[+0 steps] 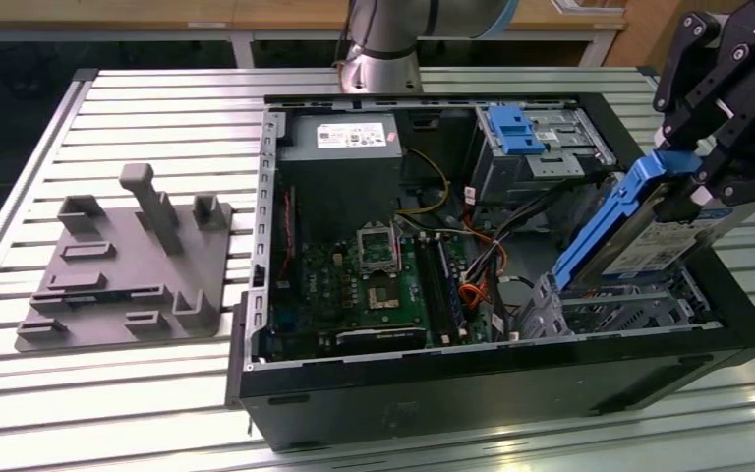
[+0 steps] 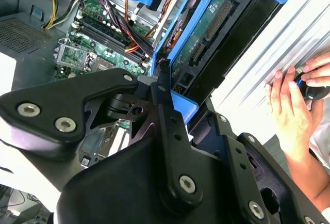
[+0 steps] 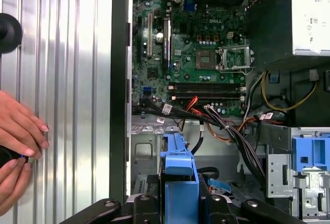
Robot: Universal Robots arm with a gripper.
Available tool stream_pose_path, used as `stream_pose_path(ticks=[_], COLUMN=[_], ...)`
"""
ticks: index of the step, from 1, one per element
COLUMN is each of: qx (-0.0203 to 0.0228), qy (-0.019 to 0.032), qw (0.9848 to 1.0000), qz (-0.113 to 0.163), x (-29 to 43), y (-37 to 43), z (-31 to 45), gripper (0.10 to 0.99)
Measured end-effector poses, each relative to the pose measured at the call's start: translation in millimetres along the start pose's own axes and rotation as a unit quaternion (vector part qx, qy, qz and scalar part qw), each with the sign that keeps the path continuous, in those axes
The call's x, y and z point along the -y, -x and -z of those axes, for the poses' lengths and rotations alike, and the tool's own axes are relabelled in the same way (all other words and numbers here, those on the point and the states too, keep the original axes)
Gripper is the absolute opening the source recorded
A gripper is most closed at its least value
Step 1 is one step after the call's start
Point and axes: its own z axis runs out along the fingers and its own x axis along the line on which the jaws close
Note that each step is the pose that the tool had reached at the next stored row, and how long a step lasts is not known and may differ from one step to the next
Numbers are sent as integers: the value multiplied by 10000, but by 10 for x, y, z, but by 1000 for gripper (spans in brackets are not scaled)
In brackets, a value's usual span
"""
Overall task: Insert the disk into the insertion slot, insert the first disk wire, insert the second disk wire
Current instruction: 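Insert the disk into the insertion slot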
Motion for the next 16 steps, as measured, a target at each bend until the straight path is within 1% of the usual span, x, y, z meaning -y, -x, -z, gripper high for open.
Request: stream_pose_path(ticks=[6,16], qx=[-11,-12], qy=[5,6], qw=[10000,10000], qz=[-1,-1], x=[3,13], y=[0,4], z=[-21,-77], gripper=[365,365])
